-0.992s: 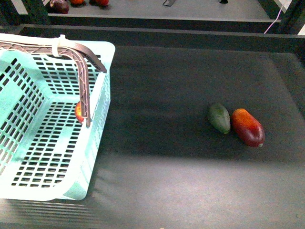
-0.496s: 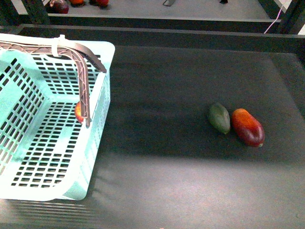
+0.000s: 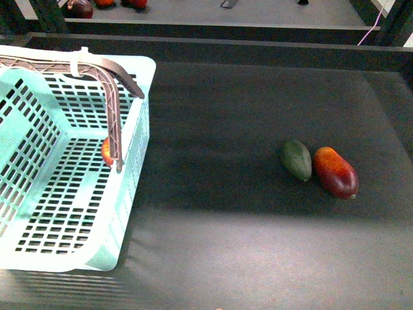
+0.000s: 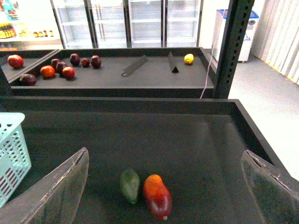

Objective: Pick apple with right arm and hold basket with left

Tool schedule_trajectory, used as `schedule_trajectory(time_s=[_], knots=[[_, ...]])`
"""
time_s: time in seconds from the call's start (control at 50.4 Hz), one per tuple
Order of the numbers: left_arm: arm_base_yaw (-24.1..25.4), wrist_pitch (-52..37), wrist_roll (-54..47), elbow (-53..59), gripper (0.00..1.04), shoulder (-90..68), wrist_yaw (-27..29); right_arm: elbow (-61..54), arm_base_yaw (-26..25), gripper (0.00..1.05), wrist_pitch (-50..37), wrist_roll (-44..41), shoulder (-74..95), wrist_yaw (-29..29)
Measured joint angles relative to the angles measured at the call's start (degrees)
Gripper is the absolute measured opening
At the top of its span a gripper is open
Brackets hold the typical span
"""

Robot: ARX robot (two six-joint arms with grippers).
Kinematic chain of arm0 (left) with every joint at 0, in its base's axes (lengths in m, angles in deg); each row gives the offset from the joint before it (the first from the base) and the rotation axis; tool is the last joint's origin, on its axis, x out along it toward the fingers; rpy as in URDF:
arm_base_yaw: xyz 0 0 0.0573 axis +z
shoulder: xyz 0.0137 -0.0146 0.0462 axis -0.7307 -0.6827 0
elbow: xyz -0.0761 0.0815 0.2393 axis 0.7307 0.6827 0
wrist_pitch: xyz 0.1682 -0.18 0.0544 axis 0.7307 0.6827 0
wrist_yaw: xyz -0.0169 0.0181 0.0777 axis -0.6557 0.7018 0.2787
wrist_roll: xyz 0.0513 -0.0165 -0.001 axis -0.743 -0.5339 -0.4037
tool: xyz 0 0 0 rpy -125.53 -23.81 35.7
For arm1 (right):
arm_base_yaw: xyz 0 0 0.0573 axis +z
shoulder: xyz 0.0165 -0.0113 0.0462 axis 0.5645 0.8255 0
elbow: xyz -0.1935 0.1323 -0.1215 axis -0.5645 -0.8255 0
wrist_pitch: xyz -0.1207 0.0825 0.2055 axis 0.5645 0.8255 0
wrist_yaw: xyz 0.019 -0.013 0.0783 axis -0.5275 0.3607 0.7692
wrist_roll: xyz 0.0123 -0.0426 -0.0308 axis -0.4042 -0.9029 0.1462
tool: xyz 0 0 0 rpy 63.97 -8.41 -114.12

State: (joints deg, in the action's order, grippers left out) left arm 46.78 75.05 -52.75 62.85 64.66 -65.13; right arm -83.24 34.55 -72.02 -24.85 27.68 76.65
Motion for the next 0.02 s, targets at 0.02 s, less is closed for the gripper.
schedule_trajectory(time_s=[0.02], knots=[[0.0,0.0,-0.02,0.0,0.98,0.0,0.0,0.0,0.0,0.96,0.0,0.0,0.0,0.0]])
